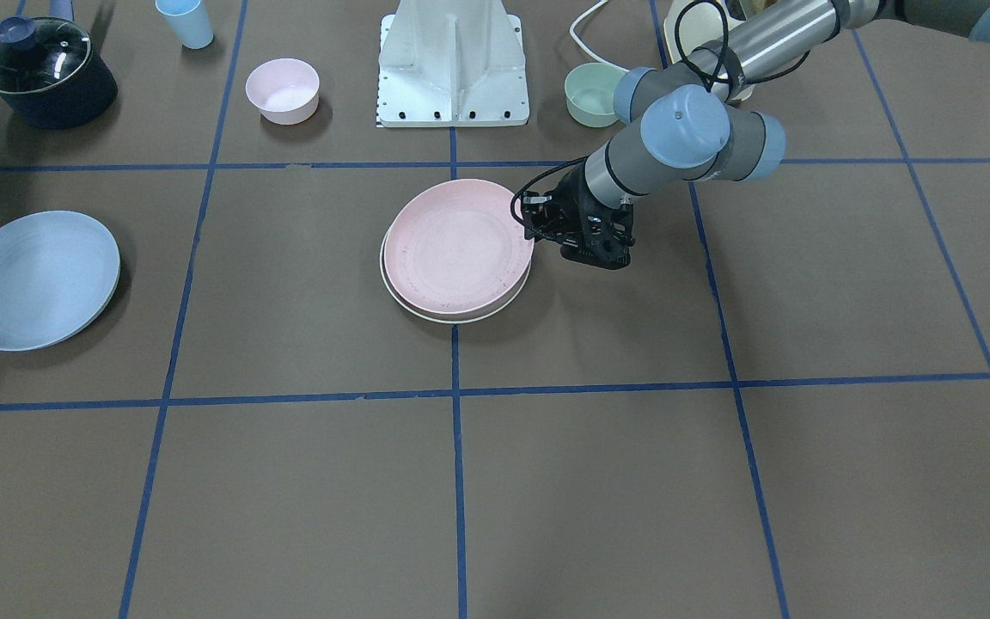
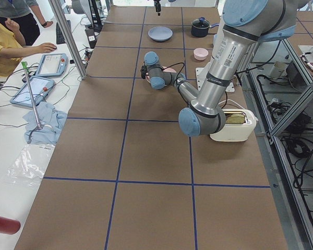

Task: Stack three plates with pink and blue

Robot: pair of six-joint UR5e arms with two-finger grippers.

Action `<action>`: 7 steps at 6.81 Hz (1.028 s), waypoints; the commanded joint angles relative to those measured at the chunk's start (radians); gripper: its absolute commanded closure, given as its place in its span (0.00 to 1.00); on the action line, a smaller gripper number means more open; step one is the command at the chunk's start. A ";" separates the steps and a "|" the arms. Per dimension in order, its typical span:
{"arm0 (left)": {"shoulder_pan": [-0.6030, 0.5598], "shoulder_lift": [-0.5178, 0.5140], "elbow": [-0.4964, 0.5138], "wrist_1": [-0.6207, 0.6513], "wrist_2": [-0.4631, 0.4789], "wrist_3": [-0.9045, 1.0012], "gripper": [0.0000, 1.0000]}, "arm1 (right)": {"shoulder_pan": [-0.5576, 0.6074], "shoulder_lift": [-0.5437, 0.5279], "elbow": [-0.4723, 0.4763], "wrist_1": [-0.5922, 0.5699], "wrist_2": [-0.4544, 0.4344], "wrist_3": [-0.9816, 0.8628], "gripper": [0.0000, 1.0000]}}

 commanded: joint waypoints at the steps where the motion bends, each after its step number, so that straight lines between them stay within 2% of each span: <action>1: 0.000 0.006 0.001 -0.062 0.000 -0.001 0.36 | -0.004 0.000 -0.013 0.000 0.001 0.000 0.00; 2: -0.010 0.011 -0.023 -0.062 -0.002 -0.001 0.31 | -0.013 0.001 -0.031 0.000 -0.001 0.000 0.00; 3: -0.059 0.012 -0.052 -0.060 -0.011 -0.001 0.31 | -0.022 0.003 -0.057 0.011 -0.003 0.002 0.00; 4: -0.085 0.015 -0.071 -0.057 -0.012 -0.001 0.31 | -0.027 0.006 -0.103 0.087 -0.003 0.079 0.00; 7: -0.095 0.026 -0.073 -0.057 -0.008 -0.001 0.31 | -0.120 0.006 -0.266 0.516 -0.009 0.407 0.00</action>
